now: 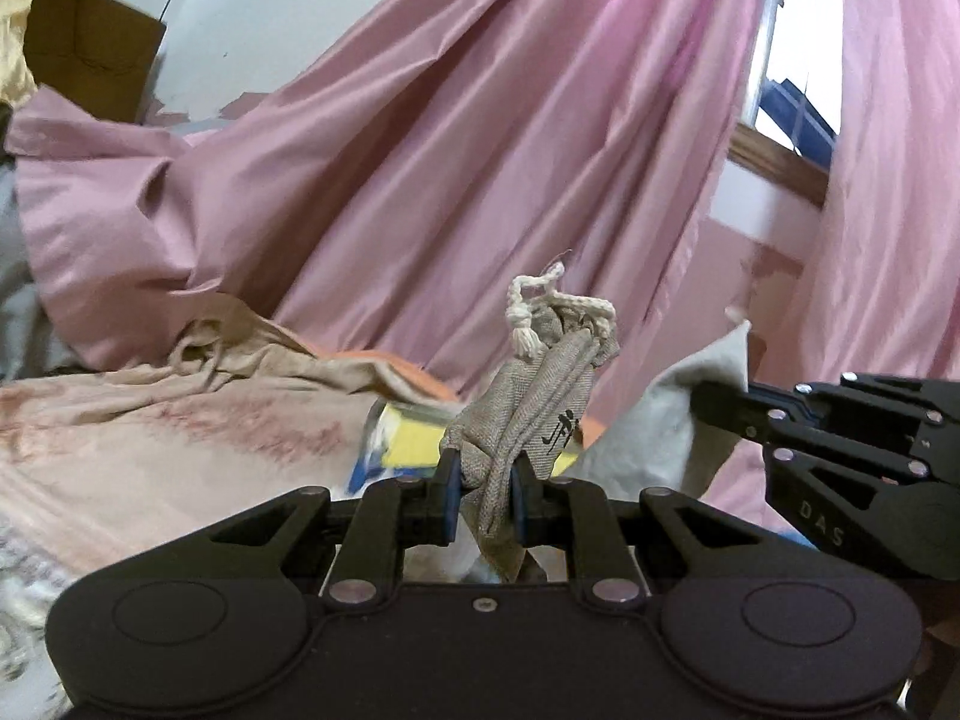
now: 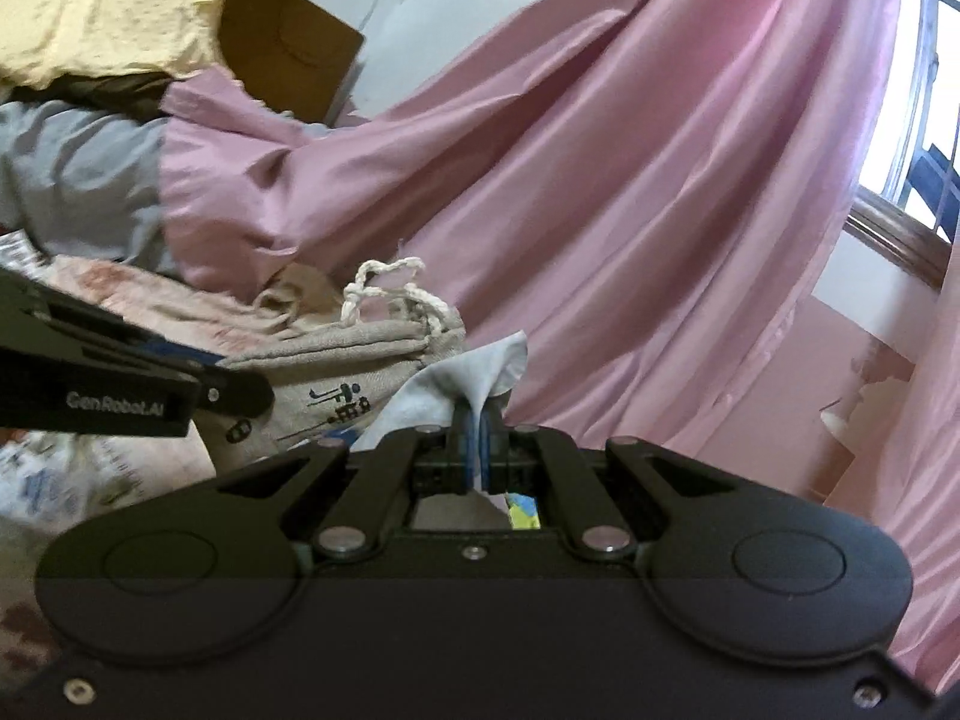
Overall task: Organize soft objects
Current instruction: 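Lift the pouch and tissue with both grippers and carry them toward the cartoon tray, then lower the pouch and tissue into the tray and open both grippers, then raise both open grippers up away from the tray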
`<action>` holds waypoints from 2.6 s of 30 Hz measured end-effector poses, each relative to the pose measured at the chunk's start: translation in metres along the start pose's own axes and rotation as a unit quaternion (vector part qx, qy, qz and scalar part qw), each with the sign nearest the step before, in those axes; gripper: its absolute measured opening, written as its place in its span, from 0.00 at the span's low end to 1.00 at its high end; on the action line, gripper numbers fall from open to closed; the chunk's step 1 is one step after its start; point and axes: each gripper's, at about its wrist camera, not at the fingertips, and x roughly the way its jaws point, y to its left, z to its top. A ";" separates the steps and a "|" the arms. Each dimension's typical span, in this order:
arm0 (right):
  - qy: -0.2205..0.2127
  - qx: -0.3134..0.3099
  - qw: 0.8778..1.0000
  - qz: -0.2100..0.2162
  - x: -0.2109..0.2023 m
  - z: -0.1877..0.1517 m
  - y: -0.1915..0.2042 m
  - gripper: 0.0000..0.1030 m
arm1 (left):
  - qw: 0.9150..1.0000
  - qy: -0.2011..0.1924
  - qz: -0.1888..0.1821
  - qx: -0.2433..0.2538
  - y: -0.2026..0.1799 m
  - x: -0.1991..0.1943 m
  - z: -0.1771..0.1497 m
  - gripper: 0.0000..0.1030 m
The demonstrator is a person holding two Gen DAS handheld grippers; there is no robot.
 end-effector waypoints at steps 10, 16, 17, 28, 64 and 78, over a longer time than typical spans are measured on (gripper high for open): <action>0.036 0.050 0.997 -0.039 0.090 0.000 -0.015 0.00 | 0.998 0.019 -0.005 -0.065 0.030 0.071 0.005 0.17; 0.074 0.072 0.994 -0.048 0.129 -0.016 -0.013 0.00 | 0.994 0.059 0.008 -0.095 0.044 0.094 0.001 0.17; 0.085 0.072 0.993 -0.049 0.132 -0.020 -0.011 0.00 | 0.994 0.064 0.009 -0.089 0.043 0.096 0.000 0.17; 0.195 0.096 0.974 -0.058 0.152 -0.086 -0.007 0.00 | 0.984 0.158 0.027 -0.082 0.044 0.122 -0.019 0.17; 0.118 0.177 0.976 -0.052 0.008 -0.046 -0.075 0.93 | 0.996 0.048 0.052 -0.049 0.008 0.042 0.025 0.88; 0.016 0.176 0.982 -0.067 -0.094 -0.005 -0.098 0.99 | 0.993 -0.085 0.076 0.023 -0.061 -0.054 0.046 0.99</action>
